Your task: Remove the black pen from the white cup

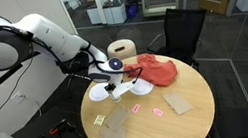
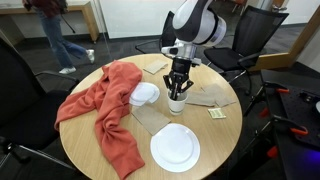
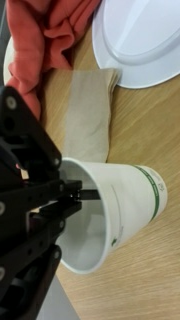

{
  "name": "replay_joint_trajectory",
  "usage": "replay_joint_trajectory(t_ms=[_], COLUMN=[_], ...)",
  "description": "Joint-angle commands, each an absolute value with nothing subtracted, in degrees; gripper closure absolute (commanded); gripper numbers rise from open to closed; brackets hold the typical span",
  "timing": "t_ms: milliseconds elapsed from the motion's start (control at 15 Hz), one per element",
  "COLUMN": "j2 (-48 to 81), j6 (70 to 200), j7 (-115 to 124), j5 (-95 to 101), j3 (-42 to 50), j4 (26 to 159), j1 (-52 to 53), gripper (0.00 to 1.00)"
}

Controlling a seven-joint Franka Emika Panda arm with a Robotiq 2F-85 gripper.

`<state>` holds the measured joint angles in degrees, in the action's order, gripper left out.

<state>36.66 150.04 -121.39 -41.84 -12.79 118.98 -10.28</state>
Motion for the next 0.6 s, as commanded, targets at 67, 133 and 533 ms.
replay_joint_trajectory(t_ms=[67, 133, 533], j2=[33.4, 31.9, 22.2], j6=[151.1, 151.4, 150.5], j7=[-123.0, -123.4, -127.4], j5=[-42.6, -43.0, -47.5], j3=[-14.6, -14.9, -16.4], j4=[121.2, 122.3, 127.7], j1=[-12.1, -12.4, -13.6], gripper=[0.96, 0.96, 0.96])
